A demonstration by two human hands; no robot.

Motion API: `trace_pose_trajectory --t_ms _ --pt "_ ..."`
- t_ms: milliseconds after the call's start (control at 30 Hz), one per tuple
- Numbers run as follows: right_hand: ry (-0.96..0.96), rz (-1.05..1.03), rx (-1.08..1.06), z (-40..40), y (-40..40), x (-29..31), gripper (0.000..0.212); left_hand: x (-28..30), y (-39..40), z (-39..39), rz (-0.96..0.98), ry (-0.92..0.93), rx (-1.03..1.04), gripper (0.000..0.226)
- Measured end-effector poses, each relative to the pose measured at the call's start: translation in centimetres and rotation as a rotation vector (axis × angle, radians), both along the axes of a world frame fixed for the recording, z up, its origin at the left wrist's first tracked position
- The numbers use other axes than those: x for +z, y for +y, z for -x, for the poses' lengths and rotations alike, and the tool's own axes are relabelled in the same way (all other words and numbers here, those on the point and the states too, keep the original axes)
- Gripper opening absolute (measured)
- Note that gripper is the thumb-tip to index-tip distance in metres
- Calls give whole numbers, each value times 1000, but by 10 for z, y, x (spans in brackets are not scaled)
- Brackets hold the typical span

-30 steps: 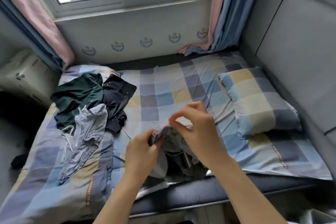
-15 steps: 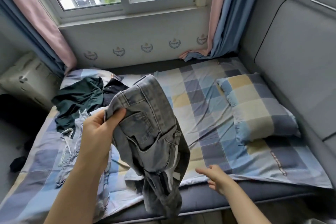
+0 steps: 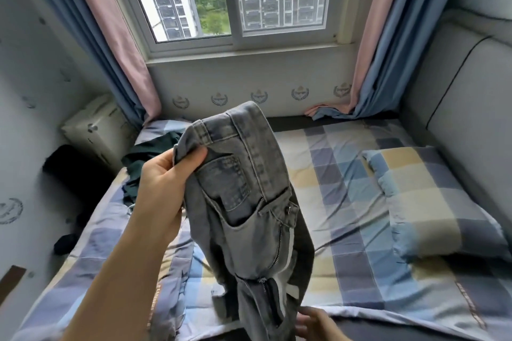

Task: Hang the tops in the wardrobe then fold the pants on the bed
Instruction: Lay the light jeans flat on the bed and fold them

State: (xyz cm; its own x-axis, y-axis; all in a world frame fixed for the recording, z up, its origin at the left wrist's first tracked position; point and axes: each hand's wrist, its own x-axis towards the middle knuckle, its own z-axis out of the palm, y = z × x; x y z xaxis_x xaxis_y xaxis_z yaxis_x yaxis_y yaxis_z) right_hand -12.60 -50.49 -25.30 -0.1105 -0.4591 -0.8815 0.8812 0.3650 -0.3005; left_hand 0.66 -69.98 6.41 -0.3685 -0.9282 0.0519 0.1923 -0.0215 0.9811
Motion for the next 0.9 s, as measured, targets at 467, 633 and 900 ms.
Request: trace_pose_trajectory --t_ms 467,633,900 --pt "210 477 213 92 -41 145 42 -61 -82 -56 -244 -350 166 9" --pt "543 642 155 99 -41 254 24 -42 -79 -74 -173 -311 12 6" --pt "805 982 -227 84 -17 390 21 75 -55 -79 -23 150 -107 28"
